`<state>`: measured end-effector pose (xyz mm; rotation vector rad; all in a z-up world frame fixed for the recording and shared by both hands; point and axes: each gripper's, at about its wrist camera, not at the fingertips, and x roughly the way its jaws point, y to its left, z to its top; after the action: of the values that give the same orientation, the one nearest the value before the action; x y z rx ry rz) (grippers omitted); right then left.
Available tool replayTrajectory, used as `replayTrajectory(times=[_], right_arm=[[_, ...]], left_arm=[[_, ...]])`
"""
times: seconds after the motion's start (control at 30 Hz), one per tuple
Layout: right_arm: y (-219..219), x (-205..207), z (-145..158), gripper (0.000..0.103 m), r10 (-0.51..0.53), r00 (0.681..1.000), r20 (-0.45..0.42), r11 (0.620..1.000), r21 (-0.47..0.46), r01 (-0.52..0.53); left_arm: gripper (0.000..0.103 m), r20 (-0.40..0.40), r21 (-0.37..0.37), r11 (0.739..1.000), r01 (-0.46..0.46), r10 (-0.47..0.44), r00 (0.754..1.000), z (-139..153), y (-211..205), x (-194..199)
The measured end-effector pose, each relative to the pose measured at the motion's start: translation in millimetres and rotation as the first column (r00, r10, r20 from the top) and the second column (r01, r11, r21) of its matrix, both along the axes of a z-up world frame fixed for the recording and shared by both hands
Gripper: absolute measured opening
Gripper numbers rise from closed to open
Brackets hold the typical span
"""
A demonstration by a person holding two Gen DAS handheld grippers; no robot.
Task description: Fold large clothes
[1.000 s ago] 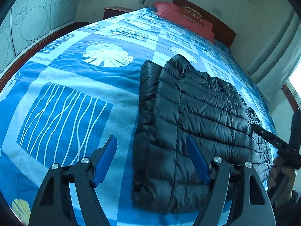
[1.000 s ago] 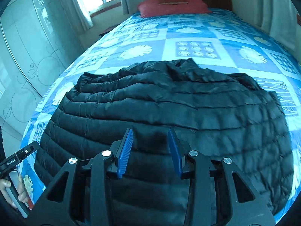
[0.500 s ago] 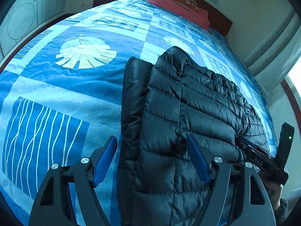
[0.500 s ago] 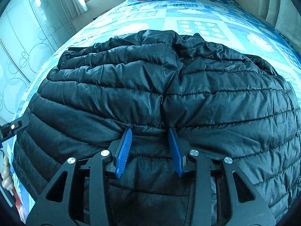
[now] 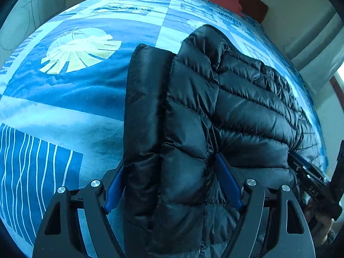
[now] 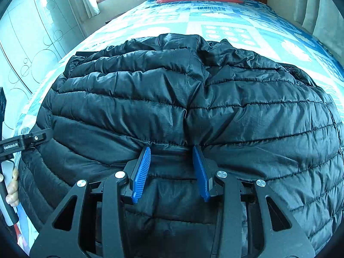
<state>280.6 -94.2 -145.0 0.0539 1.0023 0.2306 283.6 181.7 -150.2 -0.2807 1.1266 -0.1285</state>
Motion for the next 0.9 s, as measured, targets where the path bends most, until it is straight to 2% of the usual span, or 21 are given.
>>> replayTrajectory(times=[0.13,0.27,0.47,0.6,0.63,0.67,0.8,0.9], right_arm=[[0,-1,0,0.04,-0.004,1.0,0.01,1.0,-0.004,0.004],[1,-5,0,0.04,-0.012,1.0,0.026,1.0,-0.004,0.012],[-5,-10,1,0.04,-0.015,0.999,0.04,1.0,0.022,0.014],[-10,-15,7,0.041,-0.017,0.998,0.059,0.999,0.029,0.015],[-14,-17,11,0.043,-0.025,0.998,0.064,0.999,0.043,0.022],[-18,-20,15,0.05,-0.033,0.997,0.07,0.998,0.053,0.029],[-42,-41,40,0.055,-0.061,0.988,0.141,0.997,0.05,0.054],[-64,-61,58,0.059,-0.072,0.978,0.195,0.997,0.039,0.066]], left_arm=[[0.073,0.019,0.06,0.998,0.02,-0.021,1.0,-2,-9,-2],[0.049,0.028,0.049,0.998,0.042,-0.043,0.999,3,-18,-5],[0.029,0.055,0.054,0.997,0.057,-0.06,0.997,11,-26,-11],[0.022,0.058,0.066,0.997,0.048,-0.052,0.997,23,-30,-14],[0.02,0.06,0.07,0.997,0.046,-0.05,0.997,27,-30,-14],[0.02,0.065,0.074,0.996,0.043,-0.048,0.997,33,-30,-17],[0.018,0.117,0.1,0.994,0.038,-0.049,0.992,70,-38,-27],[0.018,0.187,0.109,0.993,0.052,-0.072,0.98,108,-59,-36]])
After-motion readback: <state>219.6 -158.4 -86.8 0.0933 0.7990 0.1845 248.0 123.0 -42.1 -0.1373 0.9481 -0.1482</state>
